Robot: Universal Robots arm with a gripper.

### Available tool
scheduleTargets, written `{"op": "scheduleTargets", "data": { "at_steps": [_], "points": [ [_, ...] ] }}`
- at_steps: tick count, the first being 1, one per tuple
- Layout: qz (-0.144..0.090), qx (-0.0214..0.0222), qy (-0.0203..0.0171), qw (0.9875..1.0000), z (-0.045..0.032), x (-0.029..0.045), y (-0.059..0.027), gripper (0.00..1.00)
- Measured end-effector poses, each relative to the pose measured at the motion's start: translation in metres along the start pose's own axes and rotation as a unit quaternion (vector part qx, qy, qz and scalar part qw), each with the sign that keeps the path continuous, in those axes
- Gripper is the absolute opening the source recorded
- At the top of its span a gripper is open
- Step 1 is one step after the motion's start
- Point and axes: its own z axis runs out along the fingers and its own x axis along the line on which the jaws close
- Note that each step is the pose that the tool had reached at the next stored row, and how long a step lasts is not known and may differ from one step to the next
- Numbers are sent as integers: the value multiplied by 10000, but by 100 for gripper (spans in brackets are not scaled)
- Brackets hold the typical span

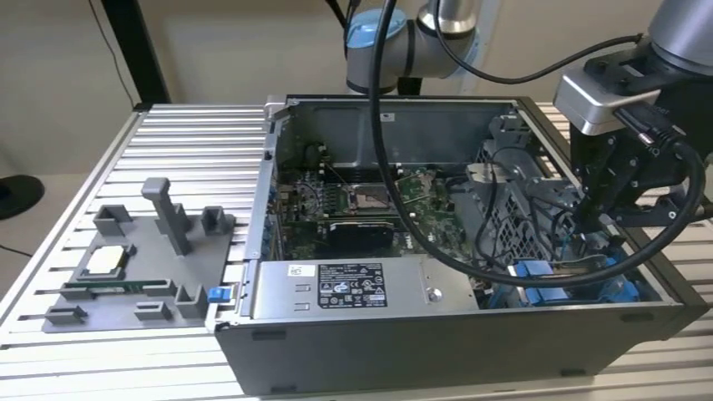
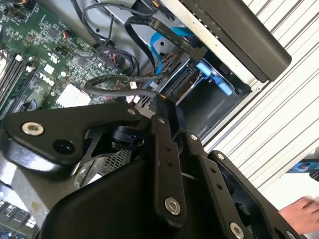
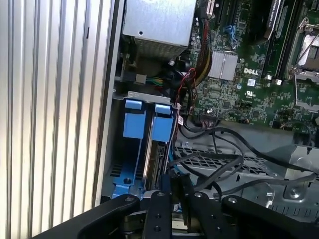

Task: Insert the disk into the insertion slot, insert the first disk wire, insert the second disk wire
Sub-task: 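Insert the first disk wire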

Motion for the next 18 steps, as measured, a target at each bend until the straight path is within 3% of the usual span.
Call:
{"op": "scheduleTargets", "data": {
  "at_steps": [6, 10, 18],
  "points": [
    [6, -13, -4, 10000, -21, 35, -1, 0],
    [59, -9, 0, 10000, 33, 81, 7, 0],
    [286, 8, 27, 9996, 136, 103, -6, 0]
  ]
}}
